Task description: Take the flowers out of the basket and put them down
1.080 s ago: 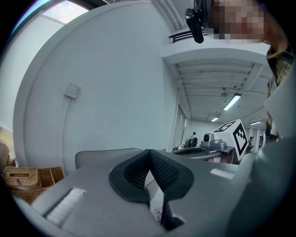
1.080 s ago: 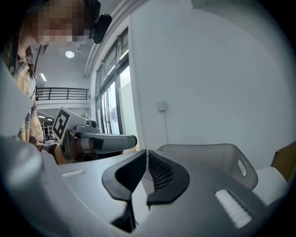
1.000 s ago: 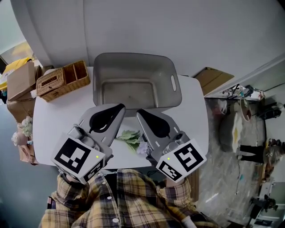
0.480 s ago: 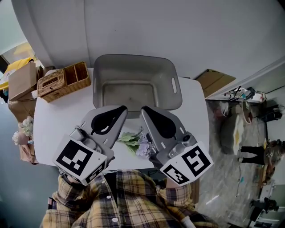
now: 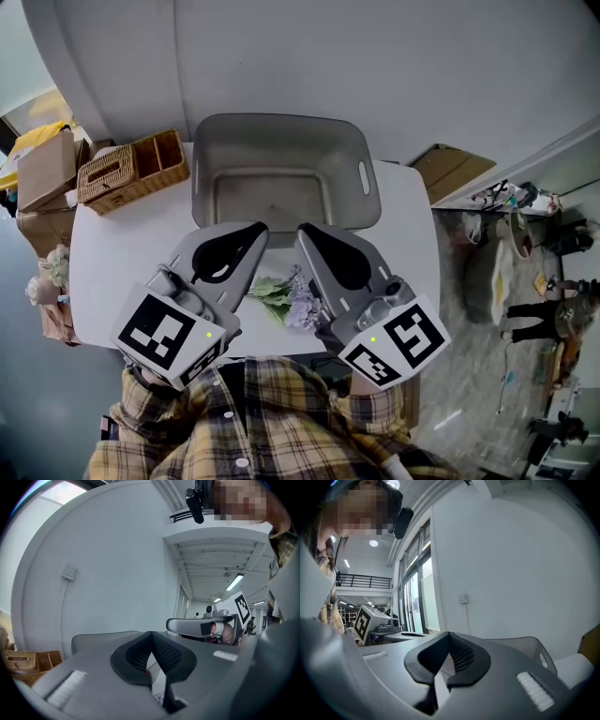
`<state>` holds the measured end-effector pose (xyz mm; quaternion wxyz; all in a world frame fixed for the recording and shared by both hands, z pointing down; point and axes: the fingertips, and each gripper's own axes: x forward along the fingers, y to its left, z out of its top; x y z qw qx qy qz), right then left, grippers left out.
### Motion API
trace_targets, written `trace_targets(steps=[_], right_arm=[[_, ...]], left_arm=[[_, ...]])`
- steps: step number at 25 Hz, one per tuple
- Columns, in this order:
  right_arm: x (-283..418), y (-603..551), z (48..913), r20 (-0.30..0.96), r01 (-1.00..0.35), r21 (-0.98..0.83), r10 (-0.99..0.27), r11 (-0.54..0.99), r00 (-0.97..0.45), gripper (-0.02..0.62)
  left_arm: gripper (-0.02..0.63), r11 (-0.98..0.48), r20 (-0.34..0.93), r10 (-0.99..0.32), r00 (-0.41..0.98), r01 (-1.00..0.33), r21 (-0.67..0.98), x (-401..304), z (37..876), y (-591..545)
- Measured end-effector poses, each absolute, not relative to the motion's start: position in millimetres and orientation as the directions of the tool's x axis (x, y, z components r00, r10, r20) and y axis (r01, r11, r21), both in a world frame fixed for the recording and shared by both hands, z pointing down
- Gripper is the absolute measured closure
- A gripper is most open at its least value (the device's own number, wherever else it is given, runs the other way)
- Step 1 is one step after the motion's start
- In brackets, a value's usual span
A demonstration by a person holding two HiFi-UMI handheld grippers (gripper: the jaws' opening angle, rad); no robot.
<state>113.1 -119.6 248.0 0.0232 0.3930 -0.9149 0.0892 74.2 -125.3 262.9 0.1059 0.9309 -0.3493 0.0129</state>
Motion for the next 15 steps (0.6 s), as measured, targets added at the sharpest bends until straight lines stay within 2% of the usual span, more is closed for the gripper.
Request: trace_targets(steps=[15], right_arm=[[113.6,-119.1,251.1,0.137,-0.724,-0.141,-0.711,0.675,-0.689,0.591]], left_arm=[[0.594,-0.740,0.103,-0.638,0.763,-0.645,0.191,77.2,263.0,-124.3]])
